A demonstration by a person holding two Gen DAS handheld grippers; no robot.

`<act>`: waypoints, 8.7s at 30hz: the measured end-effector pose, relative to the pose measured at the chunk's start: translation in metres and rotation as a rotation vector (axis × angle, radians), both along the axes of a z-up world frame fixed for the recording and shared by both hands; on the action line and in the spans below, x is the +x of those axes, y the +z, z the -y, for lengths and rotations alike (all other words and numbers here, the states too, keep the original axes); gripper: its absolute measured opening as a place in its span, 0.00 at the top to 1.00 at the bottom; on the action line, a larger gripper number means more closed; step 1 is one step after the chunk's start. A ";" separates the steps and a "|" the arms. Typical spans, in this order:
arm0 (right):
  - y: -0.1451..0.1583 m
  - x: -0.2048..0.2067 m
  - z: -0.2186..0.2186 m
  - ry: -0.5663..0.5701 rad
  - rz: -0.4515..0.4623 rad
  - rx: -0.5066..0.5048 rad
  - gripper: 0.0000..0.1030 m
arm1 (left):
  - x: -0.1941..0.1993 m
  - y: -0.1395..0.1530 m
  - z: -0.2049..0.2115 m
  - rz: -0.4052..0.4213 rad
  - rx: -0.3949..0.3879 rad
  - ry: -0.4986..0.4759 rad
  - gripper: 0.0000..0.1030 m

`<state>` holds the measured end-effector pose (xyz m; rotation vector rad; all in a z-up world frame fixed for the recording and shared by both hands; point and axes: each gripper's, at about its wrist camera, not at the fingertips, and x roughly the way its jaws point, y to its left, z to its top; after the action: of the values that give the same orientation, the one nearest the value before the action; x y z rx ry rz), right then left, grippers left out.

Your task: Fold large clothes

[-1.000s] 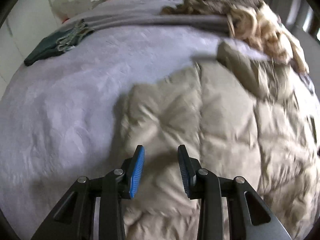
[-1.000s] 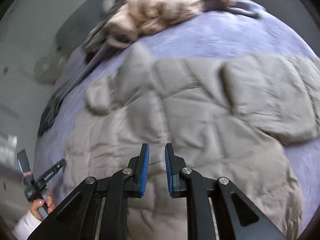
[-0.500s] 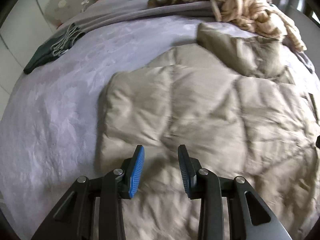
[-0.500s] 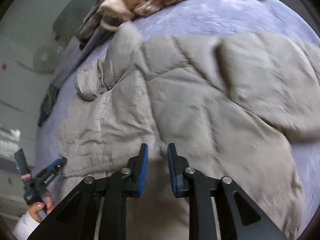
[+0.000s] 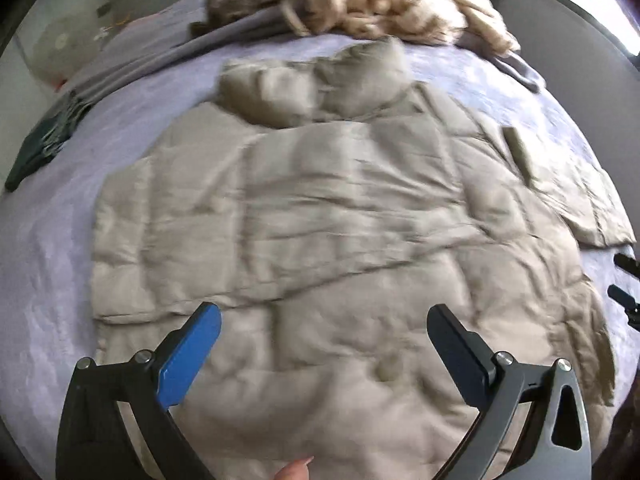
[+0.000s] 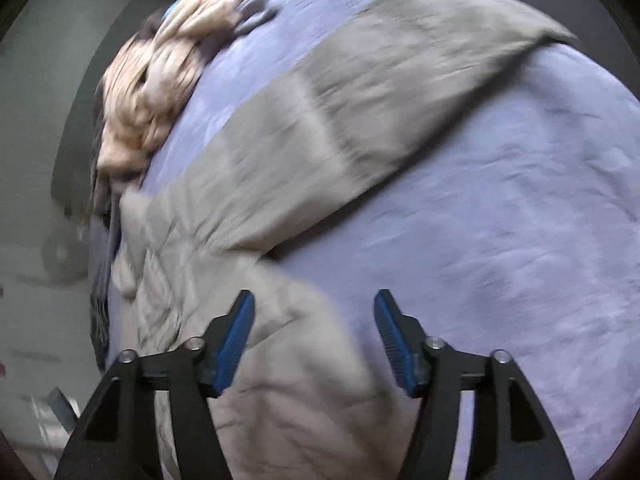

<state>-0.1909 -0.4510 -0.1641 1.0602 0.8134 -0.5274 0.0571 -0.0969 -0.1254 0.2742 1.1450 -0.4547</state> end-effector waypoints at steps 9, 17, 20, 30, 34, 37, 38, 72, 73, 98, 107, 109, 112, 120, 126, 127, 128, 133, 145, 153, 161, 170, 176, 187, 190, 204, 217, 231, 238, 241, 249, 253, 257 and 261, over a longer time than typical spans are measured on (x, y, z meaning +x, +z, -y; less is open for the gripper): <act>-0.015 -0.047 0.083 -0.218 0.126 0.047 0.13 | -0.020 -0.015 0.059 -0.120 -0.014 -0.034 0.00; -0.027 -0.045 0.153 -0.317 0.296 0.175 0.13 | -0.029 -0.008 0.087 -0.084 -0.020 -0.055 0.00; -0.028 -0.037 0.172 -0.336 0.346 0.210 0.13 | -0.024 -0.007 0.090 -0.080 -0.024 -0.043 0.00; -0.027 -0.006 0.185 -0.340 0.434 0.325 0.80 | -0.004 0.007 0.063 -0.048 -0.056 0.004 0.00; -0.003 0.010 0.171 -0.283 0.452 0.259 0.89 | 0.007 0.009 0.045 -0.036 -0.064 0.039 0.00; 0.031 0.038 0.151 -0.162 0.441 0.159 0.89 | 0.016 0.011 0.032 -0.023 -0.070 0.064 0.00; 0.045 0.053 0.140 -0.105 0.437 0.118 0.89 | 0.020 0.012 0.024 -0.018 -0.072 0.078 0.00; 0.020 0.212 -0.069 0.396 0.154 0.023 0.31 | 0.097 -0.021 -0.063 -0.016 -0.157 0.285 0.00; 0.018 0.213 -0.061 0.359 0.163 0.044 0.31 | 0.098 -0.021 -0.066 -0.016 -0.158 0.290 0.00; 0.016 0.261 -0.251 1.040 -0.018 -0.334 0.41 | 0.127 -0.024 -0.119 -0.246 -0.600 0.297 0.00; -0.019 0.158 -0.070 0.463 0.012 0.162 0.40 | 0.133 -0.060 -0.070 -0.359 -0.549 0.242 0.39; -0.024 0.145 -0.043 0.340 0.065 0.218 0.40 | 0.133 -0.063 -0.058 -0.377 -0.512 0.211 0.80; -0.024 0.137 -0.013 0.221 0.099 0.193 0.77 | 0.126 -0.053 -0.054 -0.318 -0.490 0.192 0.88; -0.023 0.163 -0.027 0.322 0.049 0.084 0.95 | 0.117 -0.067 -0.075 -0.248 -0.364 0.212 0.88; -0.036 0.167 -0.037 0.354 -0.004 0.080 0.91 | 0.110 -0.061 -0.076 -0.186 -0.292 0.241 0.87; -0.031 0.167 -0.039 0.373 -0.015 0.082 0.87 | 0.109 -0.056 -0.078 -0.165 -0.274 0.246 0.87; -0.023 0.165 -0.042 0.419 -0.028 0.071 0.83 | 0.108 -0.050 -0.081 -0.137 -0.256 0.253 0.87; 0.031 0.146 -0.048 0.547 0.066 -0.068 0.35 | 0.110 -0.025 -0.104 -0.040 -0.225 0.312 0.87; -0.013 0.208 0.054 0.216 0.208 0.230 0.81 | 0.124 -0.050 -0.051 -0.094 -0.202 0.186 0.87; -0.023 0.246 0.049 0.324 -0.011 -0.046 0.84 | 0.122 -0.073 -0.046 -0.095 -0.156 0.150 0.87; 0.038 0.198 0.003 0.416 -0.052 -0.298 0.84 | 0.099 -0.036 -0.064 -0.054 -0.228 0.158 0.87; 0.003 0.179 -0.043 0.546 -0.156 -0.343 0.84 | 0.089 -0.071 -0.066 -0.088 -0.171 0.165 0.87; 0.012 0.181 -0.046 0.544 -0.164 -0.354 0.80 | 0.087 -0.051 -0.068 -0.060 -0.113 0.195 0.87; 0.029 0.149 -0.059 0.490 -0.138 -0.257 0.80 | 0.061 -0.033 -0.086 -0.058 -0.083 0.224 0.35; 0.027 0.144 -0.065 0.492 -0.141 -0.237 0.79 | 0.049 -0.024 -0.092 -0.002 -0.063 0.260 0.01; 0.049 0.122 -0.108 0.592 -0.069 -0.192 0.18 | 0.015 -0.016 -0.113 -0.113 -0.028 0.318 0.01; 0.060 0.068 -0.131 0.680 -0.053 -0.021 0.11 | -0.062 0.030 -0.108 -0.119 -0.007 0.362 0.01; 0.060 0.023 -0.147 0.660 -0.087 0.114 0.11 | -0.132 0.032 -0.136 -0.165 -0.007 0.359 0.01; 0.046 -0.012 -0.173 0.549 -0.100 0.171 0.11 | -0.164 0.011 -0.183 -0.215 -0.035 0.344 0.01; 0.037 -0.032 -0.183 0.493 -0.106 0.201 0.11 | -0.180 0.005 -0.212 -0.252 -0.073 0.350 0.01; 0.024 -0.074 -0.197 0.366 -0.071 0.272 0.11 | -0.202 -0.016 -0.272 -0.386 -0.272 0.392 0.01; 0.019 -0.092 -0.192 0.302 -0.053 0.298 0.11 | -0.204 -0.041 -0.281 -0.500 -0.392 0.438 0.01; 0.008 -0.107 -0.184 0.227 -0.046 0.339 0.11 | -0.200 -0.059 -0.281 -0.535 -0.439 0.478 0.01; -0.004 -0.119 -0.174 0.152 -0.023 0.380 0.11 | -0.190 -0.066 -0.282 -0.533 -0.491 0.519 0.01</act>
<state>-0.3101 -0.2770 -0.1677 1.3282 1.0313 -0.2601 -0.1327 0.1848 -0.1917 -0.5974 1.5139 -0.3360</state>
